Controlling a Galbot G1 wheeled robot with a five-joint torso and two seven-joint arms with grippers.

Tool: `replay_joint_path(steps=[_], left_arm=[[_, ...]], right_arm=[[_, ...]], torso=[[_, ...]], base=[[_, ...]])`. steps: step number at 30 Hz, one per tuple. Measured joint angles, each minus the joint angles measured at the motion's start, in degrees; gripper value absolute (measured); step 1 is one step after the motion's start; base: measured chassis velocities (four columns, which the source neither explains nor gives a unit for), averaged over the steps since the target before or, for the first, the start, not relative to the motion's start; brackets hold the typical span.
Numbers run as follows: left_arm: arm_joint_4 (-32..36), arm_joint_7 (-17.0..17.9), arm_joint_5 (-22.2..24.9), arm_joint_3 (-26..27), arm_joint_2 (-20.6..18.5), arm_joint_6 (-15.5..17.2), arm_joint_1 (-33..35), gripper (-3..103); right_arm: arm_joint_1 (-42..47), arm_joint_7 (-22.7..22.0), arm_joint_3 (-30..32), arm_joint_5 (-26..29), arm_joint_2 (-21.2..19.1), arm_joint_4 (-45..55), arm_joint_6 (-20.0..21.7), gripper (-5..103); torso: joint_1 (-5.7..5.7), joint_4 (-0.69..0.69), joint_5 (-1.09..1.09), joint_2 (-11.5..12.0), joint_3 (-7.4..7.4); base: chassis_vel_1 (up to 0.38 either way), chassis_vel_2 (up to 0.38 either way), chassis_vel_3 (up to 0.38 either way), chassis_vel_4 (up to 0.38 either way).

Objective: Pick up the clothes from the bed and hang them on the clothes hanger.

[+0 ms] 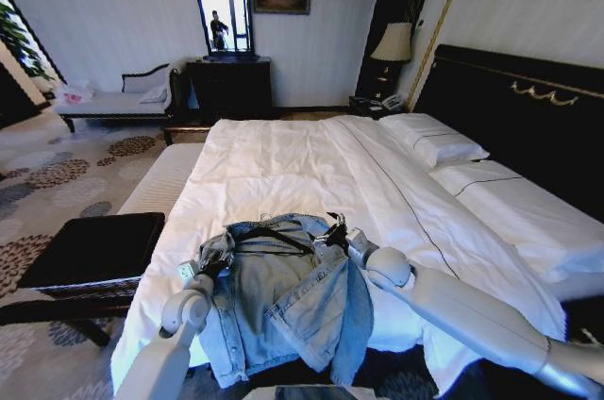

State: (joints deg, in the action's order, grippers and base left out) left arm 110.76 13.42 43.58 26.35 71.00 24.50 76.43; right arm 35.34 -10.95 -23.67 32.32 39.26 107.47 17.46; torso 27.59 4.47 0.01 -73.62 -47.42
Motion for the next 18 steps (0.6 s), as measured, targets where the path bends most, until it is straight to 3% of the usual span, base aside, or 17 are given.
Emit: replay_joint_path(steps=[2,4,5,10,11,13,15,16,18], left_arm=[[0.8,-1.6,0.5,-0.3,-0.2,-0.3,0.4,28],[0.9,-1.8,0.5,-0.3,-0.3,-0.4,0.5,28],[1.0,-1.9,0.6,-0.1,-0.3,-0.7,0.7,23],[2.0,0.4,0.5,2.2,-0.2,-1.2,0.7,0],[2.4,1.0,0.5,2.7,-0.4,-1.2,0.7,0],[2.9,2.0,0.8,3.5,-0.9,-0.9,0.5,11],[2.9,2.3,0.9,3.6,-1.0,-0.8,0.4,11],[2.4,2.9,1.0,3.8,-1.3,-0.4,0.0,21],[1.0,3.0,1.1,3.6,-1.2,0.1,-0.6,32]], right_arm=[[-0.1,0.0,-0.3,0.0,0.6,-0.4,-0.1,100],[-0.1,0.0,-0.3,0.0,0.7,-0.4,-0.2,100],[-0.1,0.0,-0.4,-0.1,0.8,-0.5,-0.3,100],[0.5,0.0,-0.1,-0.4,0.6,-0.9,-0.7,100],[0.6,0.0,0.0,-0.6,0.5,-1.0,-0.8,100],[0.8,0.0,0.0,-0.7,0.4,-1.1,-0.9,100],[0.8,0.0,0.0,-0.7,0.4,-1.1,-0.9,100],[0.6,0.0,-0.1,-0.7,0.6,-1.3,-0.9,100],[0.3,0.0,-0.4,-0.7,1.1,-1.4,-0.9,100]], torso=[[0.0,0.0,0.0,0.0,0.0],[0.0,0.0,0.0,0.0,0.0],[0.0,0.0,-0.01,0.0,0.0],[0.0,0.0,-0.01,0.0,0.0],[0.0,0.0,-0.01,0.0,0.0],[0.0,0.0,0.0,0.0,0.0],[0.0,0.0,0.0,0.0,0.0],[0.0,0.01,0.0,0.0,0.0],[0.0,0.0,-0.01,0.0,0.0]], base=[[0.0,0.0,0.0,0.0],[0.0,0.0,0.0,0.0],[0.0,0.0,0.0,0.0],[0.0,0.0,0.0,0.0],[0.0,0.0,0.0,0.0],[0.0,0.0,0.0,0.0],[0.0,0.0,0.0,0.0],[0.0,0.0,0.0,0.0],[0.0,0.0,0.0,0.0]])
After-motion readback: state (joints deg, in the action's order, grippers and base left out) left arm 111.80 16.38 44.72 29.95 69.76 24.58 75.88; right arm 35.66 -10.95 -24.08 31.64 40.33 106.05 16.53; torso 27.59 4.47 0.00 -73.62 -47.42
